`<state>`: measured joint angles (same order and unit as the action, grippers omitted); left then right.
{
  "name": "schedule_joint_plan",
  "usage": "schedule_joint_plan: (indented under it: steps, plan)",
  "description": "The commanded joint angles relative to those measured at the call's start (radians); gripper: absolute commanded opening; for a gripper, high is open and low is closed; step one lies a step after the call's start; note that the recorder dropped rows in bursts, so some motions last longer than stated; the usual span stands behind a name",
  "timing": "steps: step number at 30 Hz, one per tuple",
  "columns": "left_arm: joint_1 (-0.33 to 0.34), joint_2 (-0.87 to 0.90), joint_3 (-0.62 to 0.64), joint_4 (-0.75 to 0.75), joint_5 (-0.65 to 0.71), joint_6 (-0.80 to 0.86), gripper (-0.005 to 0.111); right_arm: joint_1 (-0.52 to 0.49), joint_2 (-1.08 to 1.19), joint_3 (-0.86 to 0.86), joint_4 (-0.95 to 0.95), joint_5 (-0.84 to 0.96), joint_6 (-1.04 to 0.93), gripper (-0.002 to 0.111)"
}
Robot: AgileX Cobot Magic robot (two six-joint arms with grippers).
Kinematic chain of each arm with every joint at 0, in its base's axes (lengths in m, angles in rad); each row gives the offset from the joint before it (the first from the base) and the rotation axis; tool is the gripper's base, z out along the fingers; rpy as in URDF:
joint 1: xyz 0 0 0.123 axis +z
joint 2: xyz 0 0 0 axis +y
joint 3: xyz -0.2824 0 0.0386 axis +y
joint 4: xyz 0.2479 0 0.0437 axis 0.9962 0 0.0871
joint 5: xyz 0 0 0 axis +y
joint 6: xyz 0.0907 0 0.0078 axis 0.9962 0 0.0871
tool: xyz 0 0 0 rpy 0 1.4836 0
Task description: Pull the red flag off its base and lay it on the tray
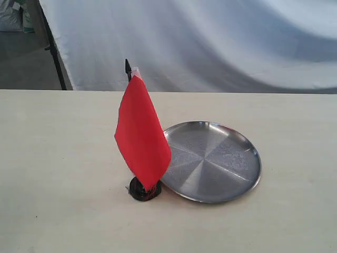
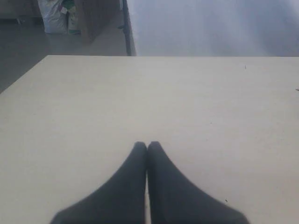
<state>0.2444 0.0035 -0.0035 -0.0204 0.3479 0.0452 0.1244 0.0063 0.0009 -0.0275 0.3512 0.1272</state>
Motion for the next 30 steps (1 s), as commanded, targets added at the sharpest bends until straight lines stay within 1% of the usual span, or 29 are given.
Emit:
schedule_joint_plan:
  steps: [1, 22, 23, 24, 25, 26, 27, 29, 30]
  plan:
    - [0.002, -0.004, 0.004, -0.01, 0.0, -0.001, 0.0, -0.002, -0.006, -0.001, -0.007, -0.006, -0.001, 0.0]
    - [0.002, -0.004, 0.004, -0.018, -0.006, -0.001, 0.0, -0.002, -0.006, -0.001, -0.007, -0.006, -0.001, 0.0]
    - [0.002, -0.004, 0.004, -0.034, -0.024, -0.001, 0.0, -0.002, -0.006, -0.001, -0.007, -0.006, -0.001, 0.0]
    - [0.002, -0.004, 0.004, -0.084, -0.073, -0.001, 0.0, -0.002, -0.006, -0.001, -0.007, -0.006, -0.001, 0.0]
    - [0.002, -0.004, 0.004, -0.148, -0.129, -0.001, 0.0, -0.002, -0.006, -0.001, -0.007, -0.006, -0.001, 0.0]
    - [0.002, -0.004, 0.004, -0.257, -0.226, -0.001, 0.0, -0.002, -0.006, -0.001, -0.007, -0.006, -0.001, 0.0]
    - [0.002, -0.004, 0.004, -0.288, -0.288, -0.001, 0.0, -0.002, -0.006, -0.001, -0.007, -0.006, -0.001, 0.0]
    - [0.002, -0.004, 0.004, -0.236, -0.411, 0.015, 0.0, -0.002, -0.006, -0.001, -0.007, -0.004, -0.001, 0.0]
    - [0.002, -0.004, 0.004, -0.147, -0.463, 0.022, 0.0, -0.002, -0.006, -0.001, -0.007, -0.004, -0.001, 0.0]
